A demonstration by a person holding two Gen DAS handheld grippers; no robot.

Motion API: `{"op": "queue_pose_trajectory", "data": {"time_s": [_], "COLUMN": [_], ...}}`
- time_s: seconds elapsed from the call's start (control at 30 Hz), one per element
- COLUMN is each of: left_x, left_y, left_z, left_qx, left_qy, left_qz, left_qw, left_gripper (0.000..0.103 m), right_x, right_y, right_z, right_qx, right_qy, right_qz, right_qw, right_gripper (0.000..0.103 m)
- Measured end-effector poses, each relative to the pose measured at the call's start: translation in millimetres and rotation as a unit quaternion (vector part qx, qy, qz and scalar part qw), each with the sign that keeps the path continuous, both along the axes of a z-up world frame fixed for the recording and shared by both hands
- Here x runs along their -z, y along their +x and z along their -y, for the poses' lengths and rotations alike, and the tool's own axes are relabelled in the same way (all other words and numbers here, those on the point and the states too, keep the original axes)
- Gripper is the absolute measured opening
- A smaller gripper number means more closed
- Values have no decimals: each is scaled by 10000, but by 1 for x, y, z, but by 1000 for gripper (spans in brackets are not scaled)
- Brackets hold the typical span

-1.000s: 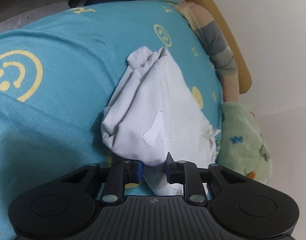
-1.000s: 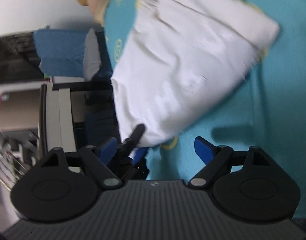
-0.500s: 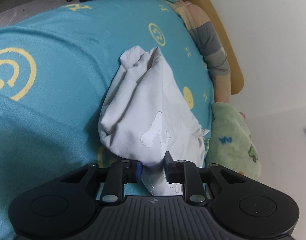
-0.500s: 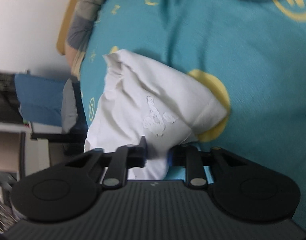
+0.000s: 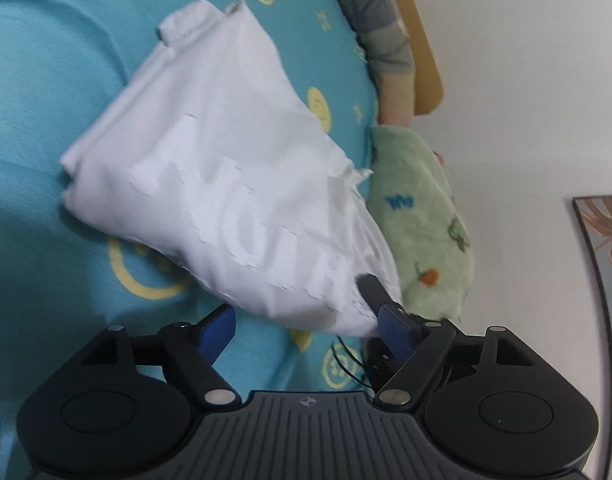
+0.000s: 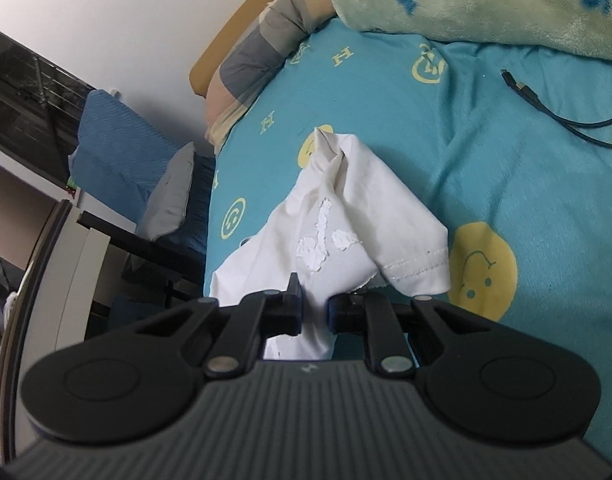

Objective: Fold clothes

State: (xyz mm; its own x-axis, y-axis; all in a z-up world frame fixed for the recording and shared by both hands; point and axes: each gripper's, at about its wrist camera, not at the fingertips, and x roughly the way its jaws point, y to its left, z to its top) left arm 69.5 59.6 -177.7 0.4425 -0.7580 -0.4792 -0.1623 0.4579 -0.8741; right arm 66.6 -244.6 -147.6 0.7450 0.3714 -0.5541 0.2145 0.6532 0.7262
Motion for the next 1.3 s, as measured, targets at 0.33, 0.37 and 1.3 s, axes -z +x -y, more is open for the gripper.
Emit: {"op": "queue_pose_trajectory", "data": {"time_s": [0.33, 0.37, 1.3], "left_x": [27, 29, -17], "left_y": [1, 1, 5], "left_z": [-1, -6, -39], "left_qx": [-539, -738, -1654], "left_qy": [-701, -707, 36], "left_qz": [-389, -442, -663], "left_qw": [9953, 9938, 9840], "left_gripper": [87, 87, 25], "right_x": [-6, -8, -4], "right_y": [-6, -6, -33], "right_z": [-5, -5, 12], "right_qx": [-30, -32, 367], "right_qy": [9, 2, 648], "right_qz": [105, 122, -29], "right_qw": [9999, 9999, 9972], "right_gripper": [14, 14, 13]}}
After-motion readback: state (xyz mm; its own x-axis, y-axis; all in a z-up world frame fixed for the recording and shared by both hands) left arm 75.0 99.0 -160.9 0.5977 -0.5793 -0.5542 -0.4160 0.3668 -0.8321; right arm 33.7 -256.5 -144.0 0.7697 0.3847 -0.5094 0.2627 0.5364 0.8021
